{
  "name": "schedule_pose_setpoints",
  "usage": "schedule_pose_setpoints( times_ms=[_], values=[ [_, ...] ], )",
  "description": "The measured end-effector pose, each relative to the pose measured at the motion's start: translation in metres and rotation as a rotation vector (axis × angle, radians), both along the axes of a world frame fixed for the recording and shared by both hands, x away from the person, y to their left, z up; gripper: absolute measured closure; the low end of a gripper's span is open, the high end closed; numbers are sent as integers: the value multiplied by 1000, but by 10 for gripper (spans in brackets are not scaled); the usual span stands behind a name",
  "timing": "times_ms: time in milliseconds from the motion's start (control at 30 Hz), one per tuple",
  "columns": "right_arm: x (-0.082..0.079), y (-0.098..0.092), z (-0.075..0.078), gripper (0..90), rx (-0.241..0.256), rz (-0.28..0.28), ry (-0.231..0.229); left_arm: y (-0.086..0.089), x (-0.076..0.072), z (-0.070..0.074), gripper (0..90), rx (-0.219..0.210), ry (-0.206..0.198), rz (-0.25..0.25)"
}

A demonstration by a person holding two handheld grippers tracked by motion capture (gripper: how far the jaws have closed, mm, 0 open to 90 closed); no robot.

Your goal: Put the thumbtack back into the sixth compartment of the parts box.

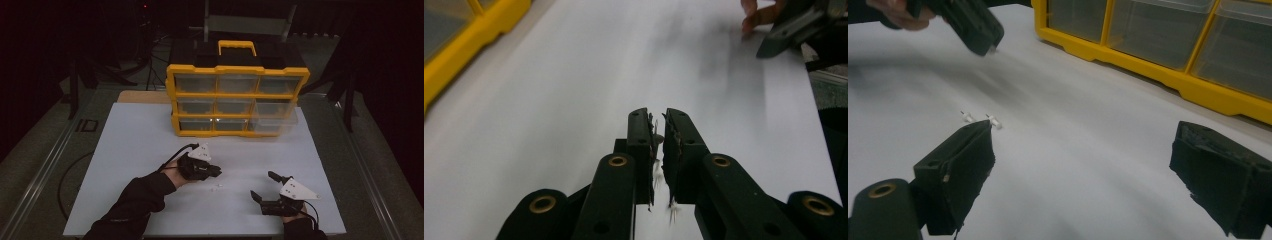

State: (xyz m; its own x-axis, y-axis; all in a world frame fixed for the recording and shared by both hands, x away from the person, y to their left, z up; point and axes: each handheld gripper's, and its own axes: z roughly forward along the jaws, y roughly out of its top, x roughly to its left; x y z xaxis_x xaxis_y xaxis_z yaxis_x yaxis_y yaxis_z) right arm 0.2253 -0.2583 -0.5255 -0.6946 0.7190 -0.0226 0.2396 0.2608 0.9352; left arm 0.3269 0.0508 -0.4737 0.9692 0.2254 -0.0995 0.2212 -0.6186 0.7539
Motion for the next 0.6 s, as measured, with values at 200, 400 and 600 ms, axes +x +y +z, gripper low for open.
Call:
schedule_pose_setpoints(
  times_ms=[200, 400, 600],
  values=[
    [0, 0, 0, 100, -2, 0, -3, -6, 5, 15, 831, -23, -5, -9],
    [0, 0, 0, 100, -1, 2, -3, -14, 12, 30, 832, -38, -11, -15],
    [0, 0, 0, 100, 3, 3, -3, -22, 18, 49, 831, -37, -26, -25]
  ],
)
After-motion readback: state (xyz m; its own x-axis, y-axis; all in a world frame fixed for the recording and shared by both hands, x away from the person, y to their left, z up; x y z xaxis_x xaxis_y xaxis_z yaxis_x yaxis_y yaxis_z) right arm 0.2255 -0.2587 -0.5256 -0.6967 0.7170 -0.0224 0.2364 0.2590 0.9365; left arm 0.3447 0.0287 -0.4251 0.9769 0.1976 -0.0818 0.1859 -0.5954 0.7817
